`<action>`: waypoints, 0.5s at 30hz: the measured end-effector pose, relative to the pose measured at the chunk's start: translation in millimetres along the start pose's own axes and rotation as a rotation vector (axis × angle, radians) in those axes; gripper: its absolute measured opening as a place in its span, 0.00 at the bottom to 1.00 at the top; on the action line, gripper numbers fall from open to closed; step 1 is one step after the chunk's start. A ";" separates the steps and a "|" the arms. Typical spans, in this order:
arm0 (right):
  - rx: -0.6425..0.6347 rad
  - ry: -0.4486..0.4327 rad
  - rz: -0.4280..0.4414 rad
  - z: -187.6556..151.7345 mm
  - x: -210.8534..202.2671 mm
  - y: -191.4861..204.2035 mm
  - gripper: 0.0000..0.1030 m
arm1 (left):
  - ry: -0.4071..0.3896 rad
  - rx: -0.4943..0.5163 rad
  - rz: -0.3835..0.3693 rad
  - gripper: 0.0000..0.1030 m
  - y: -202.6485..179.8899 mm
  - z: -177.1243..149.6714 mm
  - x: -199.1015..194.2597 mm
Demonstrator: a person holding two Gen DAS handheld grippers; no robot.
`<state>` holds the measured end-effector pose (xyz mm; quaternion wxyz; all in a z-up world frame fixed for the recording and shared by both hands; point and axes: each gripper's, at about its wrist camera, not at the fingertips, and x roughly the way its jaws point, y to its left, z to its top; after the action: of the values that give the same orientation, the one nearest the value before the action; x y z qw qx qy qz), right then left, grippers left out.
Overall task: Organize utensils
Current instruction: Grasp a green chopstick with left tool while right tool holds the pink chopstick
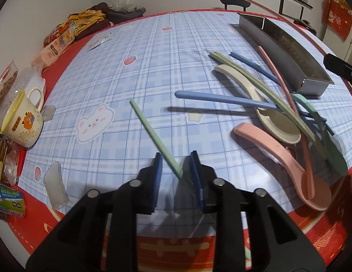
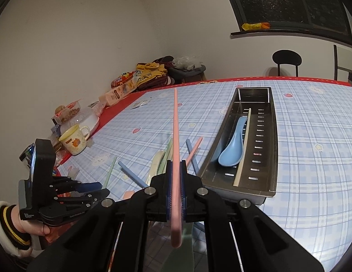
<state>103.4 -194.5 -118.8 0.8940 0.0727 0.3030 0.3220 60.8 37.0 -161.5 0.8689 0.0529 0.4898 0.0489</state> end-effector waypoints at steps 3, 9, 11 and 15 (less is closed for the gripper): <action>0.007 -0.002 -0.003 -0.5 -0.8 -2.0 0.07 | -0.016 0.064 0.013 0.13 -13.6 -2.4 -2.0; 0.020 -0.001 -0.011 -0.7 0.4 -5.4 0.07 | -0.025 0.066 0.019 0.14 -12.9 -9.0 -5.4; 0.022 -0.003 -0.011 -0.9 0.1 -5.5 0.07 | -0.046 0.094 0.043 0.14 -17.3 -14.0 -6.8; 0.027 -0.001 -0.014 -1.2 1.5 -6.9 0.07 | -0.080 0.129 0.068 0.14 -21.7 -18.7 -7.0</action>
<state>107.3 -199.0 -122.7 0.8953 0.0827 0.3076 0.3114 41.9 15.4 -168.2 0.8802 0.1275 0.4549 0.0446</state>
